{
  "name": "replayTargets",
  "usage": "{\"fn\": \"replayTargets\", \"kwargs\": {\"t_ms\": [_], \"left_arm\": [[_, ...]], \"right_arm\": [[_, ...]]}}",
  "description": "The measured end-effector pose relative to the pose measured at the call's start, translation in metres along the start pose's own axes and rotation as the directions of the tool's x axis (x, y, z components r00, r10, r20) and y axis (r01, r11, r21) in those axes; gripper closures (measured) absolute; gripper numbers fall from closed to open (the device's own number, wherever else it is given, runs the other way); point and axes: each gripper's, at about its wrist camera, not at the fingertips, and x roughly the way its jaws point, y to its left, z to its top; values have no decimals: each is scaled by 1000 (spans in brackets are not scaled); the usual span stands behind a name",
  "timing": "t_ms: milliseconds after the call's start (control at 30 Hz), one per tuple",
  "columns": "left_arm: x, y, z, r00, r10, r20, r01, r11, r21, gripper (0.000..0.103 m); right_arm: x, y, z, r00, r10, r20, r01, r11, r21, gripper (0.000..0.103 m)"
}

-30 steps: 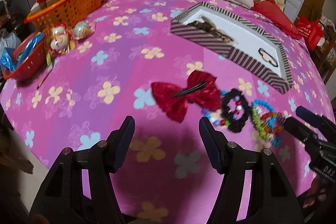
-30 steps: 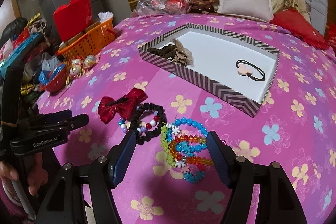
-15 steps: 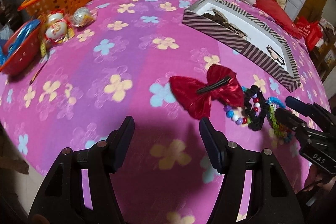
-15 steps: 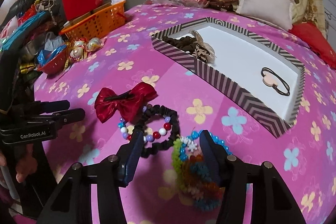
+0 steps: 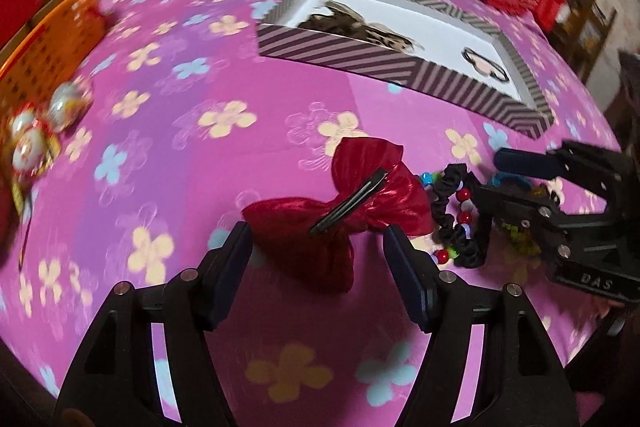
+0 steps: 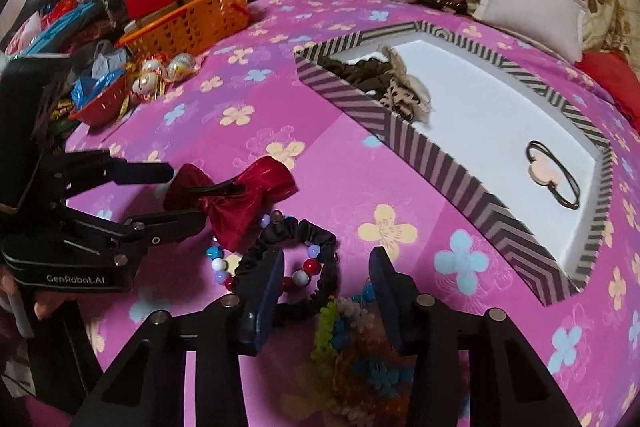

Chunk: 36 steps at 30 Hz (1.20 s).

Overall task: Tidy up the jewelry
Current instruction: 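Grasp the red bow with the left gripper while the right grasps the black scrunchie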

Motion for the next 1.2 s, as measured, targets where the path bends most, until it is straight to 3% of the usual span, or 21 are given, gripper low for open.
{"fn": "replayTargets", "kwargs": {"t_ms": [67,133,200,233,267,367,667,1200], "left_arm": [[7,-2,3,1000,14,-8,-14,999,40,35],[13,-2,5,1000,23,-14,-22,999,50,35],[17,-1,6,1000,20,-11,-20,999,47,36],[17,0,6,1000,20,-3,-20,999,47,44],[17,0,6,1000,21,-1,-20,999,49,60],[14,0,4,1000,15,5,-15,998,54,81],[-12,9,-1,996,56,74,-52,997,-50,85],[-54,-14,18,984,79,159,-72,996,-52,85]], "right_arm": [[6,0,1,1000,4,-19,-4,1000,-13,68],[11,-2,0,999,19,-31,-19,1000,-3,83],[10,-4,0,999,35,-22,-35,999,14,89],[8,-5,-1,999,45,-15,-44,999,23,93],[5,-6,-3,998,55,-6,-55,998,35,95],[-6,-7,-6,997,71,18,-72,996,58,95],[-40,-4,-4,993,70,96,-77,994,73,96],[-88,-21,13,980,18,200,-38,994,100,96]]}}
